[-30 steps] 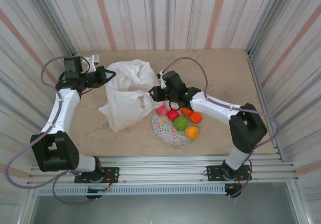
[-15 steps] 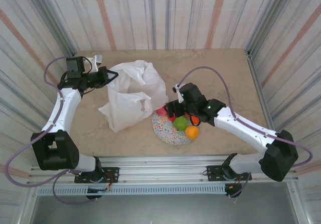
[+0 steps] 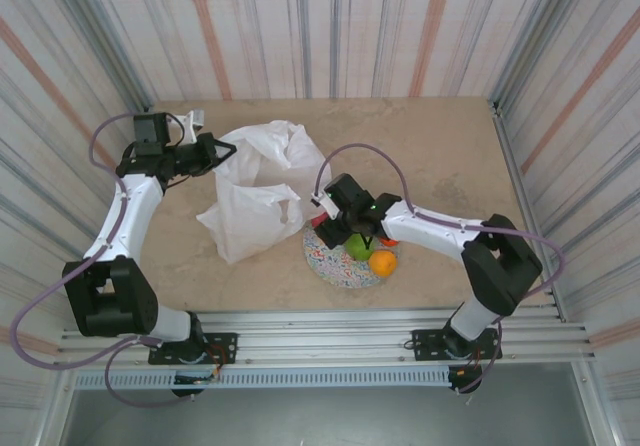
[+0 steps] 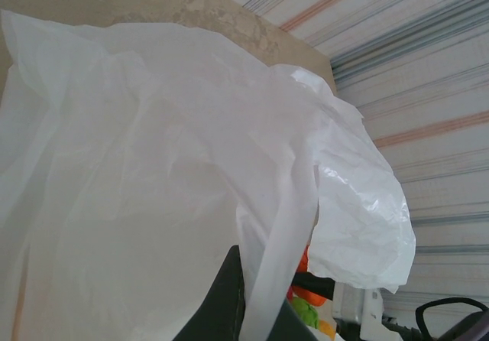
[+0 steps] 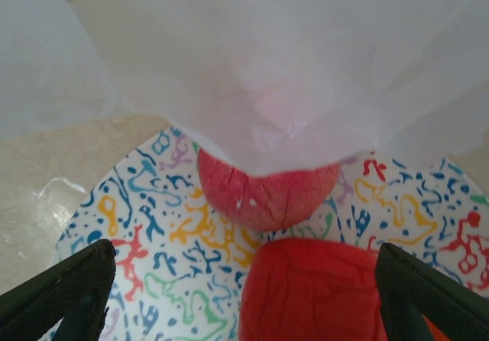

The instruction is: Place the fruits into the plastic bag

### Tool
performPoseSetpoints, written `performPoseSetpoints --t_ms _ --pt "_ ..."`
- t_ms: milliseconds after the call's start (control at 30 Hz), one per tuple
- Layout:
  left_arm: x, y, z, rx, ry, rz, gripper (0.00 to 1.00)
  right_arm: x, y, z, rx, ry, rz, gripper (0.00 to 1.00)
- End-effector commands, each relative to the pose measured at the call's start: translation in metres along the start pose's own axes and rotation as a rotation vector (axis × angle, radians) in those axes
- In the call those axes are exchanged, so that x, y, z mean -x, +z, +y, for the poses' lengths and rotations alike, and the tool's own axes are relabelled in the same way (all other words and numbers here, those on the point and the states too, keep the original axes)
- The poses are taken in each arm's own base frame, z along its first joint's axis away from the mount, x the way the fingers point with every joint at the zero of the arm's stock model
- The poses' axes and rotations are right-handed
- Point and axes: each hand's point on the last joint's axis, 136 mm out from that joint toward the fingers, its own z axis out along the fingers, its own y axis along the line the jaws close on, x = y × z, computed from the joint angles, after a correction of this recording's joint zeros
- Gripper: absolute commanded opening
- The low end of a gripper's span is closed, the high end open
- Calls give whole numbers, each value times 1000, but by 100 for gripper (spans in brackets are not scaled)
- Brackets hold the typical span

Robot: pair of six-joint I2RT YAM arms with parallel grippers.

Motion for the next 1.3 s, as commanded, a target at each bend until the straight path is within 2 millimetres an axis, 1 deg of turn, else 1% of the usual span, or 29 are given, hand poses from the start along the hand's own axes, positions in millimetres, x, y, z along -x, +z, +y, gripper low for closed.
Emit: performPoseSetpoints --t_ms 0,167,433,633,767,900,1033,1133,1267 --pt "8 -4 -8 -10 28 -18 0 22 7 -6 -35 -73 -40 90" --pt "9 -6 -9 -12 30 -22 0 24 24 -4 -40 -106 -12 90" --pt "9 -6 -9 -15 26 -23 0 24 41 -8 -65 -120 16 87" --pt "9 -6 -10 -17 28 -23 0 17 52 -9 -61 -116 38 81" --pt "9 -6 -10 -18 28 -23 0 18 56 -10 -64 -113 34 77" --pt "9 -6 -9 -18 26 -21 0 21 54 -11 -69 -109 23 71" --pt "9 -6 -10 -17 26 -22 0 24 48 -10 -65 -100 4 63" --pt "9 -6 -10 -18 27 -23 0 28 38 -10 -60 -87 -18 60" --pt "9 -6 -10 -20 28 -23 0 32 19 -6 -34 -51 -61 59"
